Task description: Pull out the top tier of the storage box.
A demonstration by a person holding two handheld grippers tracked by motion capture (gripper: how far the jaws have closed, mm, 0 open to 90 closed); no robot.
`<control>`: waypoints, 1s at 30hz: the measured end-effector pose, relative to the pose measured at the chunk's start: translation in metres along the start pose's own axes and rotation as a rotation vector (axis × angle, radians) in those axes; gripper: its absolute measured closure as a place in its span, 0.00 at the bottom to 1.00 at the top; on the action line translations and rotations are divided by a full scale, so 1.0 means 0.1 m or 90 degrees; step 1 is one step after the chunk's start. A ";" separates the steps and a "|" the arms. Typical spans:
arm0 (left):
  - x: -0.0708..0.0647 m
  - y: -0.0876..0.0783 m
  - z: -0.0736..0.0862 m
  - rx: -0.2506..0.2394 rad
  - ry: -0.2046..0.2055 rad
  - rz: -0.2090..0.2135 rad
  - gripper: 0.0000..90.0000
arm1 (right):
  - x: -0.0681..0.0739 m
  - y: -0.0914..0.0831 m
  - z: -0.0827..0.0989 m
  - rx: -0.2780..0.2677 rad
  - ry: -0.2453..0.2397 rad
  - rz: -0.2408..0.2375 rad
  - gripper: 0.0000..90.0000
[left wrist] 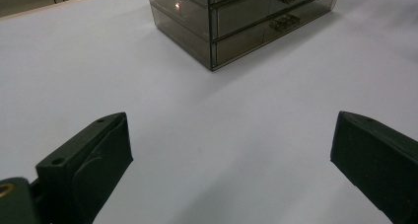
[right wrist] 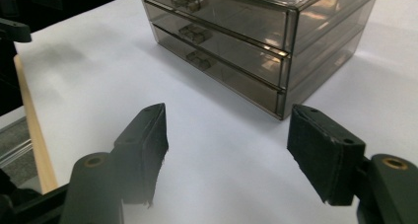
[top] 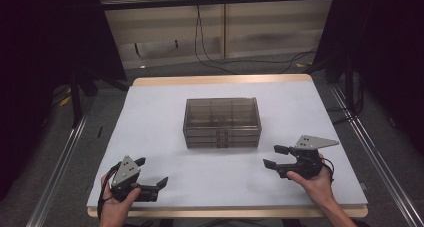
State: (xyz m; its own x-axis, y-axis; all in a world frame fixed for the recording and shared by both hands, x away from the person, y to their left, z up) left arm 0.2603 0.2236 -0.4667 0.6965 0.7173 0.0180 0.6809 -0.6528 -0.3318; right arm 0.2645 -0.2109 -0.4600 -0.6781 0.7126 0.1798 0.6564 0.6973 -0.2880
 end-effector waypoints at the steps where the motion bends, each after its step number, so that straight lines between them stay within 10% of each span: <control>1: 0.00 0.00 0.00 0.000 -0.003 0.000 0.02 | 0.00 0.00 0.00 0.000 -0.003 0.001 0.36; 30: 0.00 -0.02 0.00 0.000 0.001 -0.004 0.02 | 0.34 0.22 -0.03 0.047 -0.134 -0.007 0.41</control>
State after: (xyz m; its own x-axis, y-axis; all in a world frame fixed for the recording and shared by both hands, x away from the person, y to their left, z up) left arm 0.2588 0.2252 -0.4663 0.6924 0.7211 0.0219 0.6853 -0.6480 -0.3323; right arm 0.2568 -0.1712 -0.4570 -0.7446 0.6673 -0.0139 0.6271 0.6923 -0.3570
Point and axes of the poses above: each handheld gripper's, and its own axes: y roughly forward along the jaws, z roughly out of its underside, x roughly to its left, the point moved 4 cm from there along y, roughly forward along the jaws, and after that the axes turned 12 degrees about -x, right-handed, at the moved point
